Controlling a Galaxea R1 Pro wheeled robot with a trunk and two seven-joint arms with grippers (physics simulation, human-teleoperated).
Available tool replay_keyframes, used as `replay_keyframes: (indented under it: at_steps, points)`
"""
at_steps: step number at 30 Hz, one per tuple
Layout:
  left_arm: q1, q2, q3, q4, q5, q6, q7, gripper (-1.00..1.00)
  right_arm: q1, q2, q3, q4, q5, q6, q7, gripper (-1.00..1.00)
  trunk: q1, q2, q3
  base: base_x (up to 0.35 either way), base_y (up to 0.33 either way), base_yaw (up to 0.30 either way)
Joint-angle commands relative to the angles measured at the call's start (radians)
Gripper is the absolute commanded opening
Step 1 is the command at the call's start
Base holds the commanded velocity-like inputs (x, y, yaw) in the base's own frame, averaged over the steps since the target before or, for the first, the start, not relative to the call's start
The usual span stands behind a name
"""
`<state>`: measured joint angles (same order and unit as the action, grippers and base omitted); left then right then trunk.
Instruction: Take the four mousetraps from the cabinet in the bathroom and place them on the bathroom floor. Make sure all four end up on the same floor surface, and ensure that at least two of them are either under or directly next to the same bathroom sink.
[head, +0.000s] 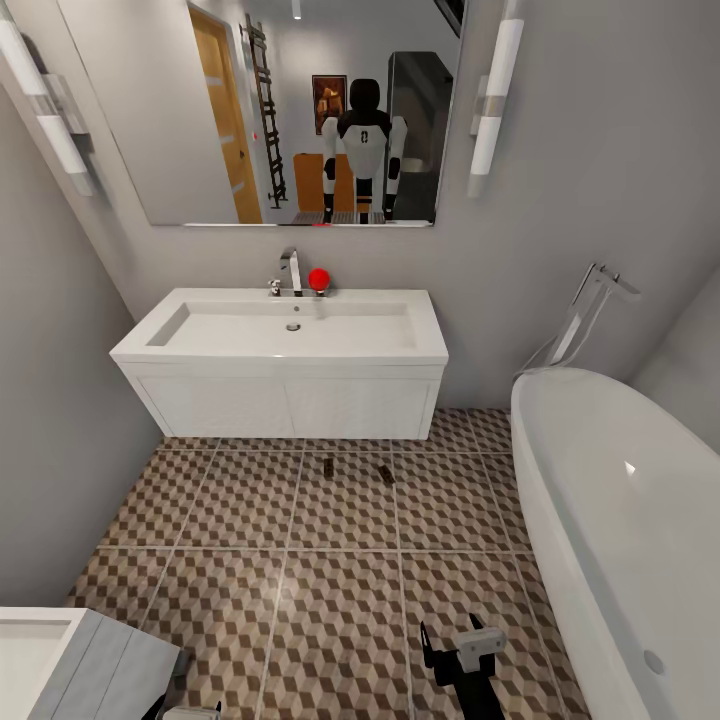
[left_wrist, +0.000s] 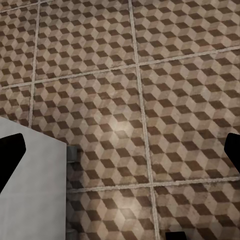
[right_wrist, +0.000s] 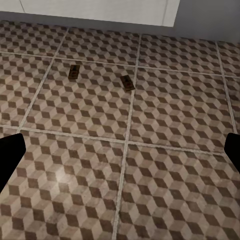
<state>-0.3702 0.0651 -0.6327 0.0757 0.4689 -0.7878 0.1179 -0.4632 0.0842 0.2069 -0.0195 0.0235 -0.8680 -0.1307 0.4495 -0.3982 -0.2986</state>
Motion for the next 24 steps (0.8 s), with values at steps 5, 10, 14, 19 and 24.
replay_keyframes:
  at_steps: [5, 10, 14, 19, 24]
  points:
    - [-0.001, -0.001, -0.009, 0.003, 0.0, -0.004, 0.006, 1.0, -0.001, 0.0, 0.008, 0.001, 0.003, -0.002, -0.01, 1.0, 0.001, -0.002, -0.002, 0.0, 0.0, 0.0]
    - [-0.001, -0.001, -0.009, 0.003, 0.0, -0.004, 0.006, 1.0, -0.001, 0.0, 0.008, 0.001, 0.003, -0.002, -0.01, 1.0, 0.001, -0.002, -0.002, 0.0, 0.0, 0.0]
    - [-0.001, -0.001, -0.009, 0.002, 0.0, -0.004, 0.006, 1.0, -0.001, 0.0, 0.008, 0.001, 0.003, -0.002, -0.01, 1.0, 0.001, -0.002, -0.002, 0.0, 0.0, 0.0]
    - [-0.001, -0.001, -0.009, 0.002, 0.0, -0.004, 0.006, 1.0, -0.001, 0.0, 0.008, 0.001, 0.003, -0.002, -0.01, 1.0, 0.001, -0.002, -0.002, 0.0, 0.0, 0.0]
    - [-0.001, -0.001, -0.009, 0.002, 0.0, -0.004, 0.006, 1.0, -0.001, 0.0, 0.008, 0.001, 0.003, -0.002, -0.01, 1.0, 0.001, -0.002, -0.002, 0.0, 0.0, 0.0]
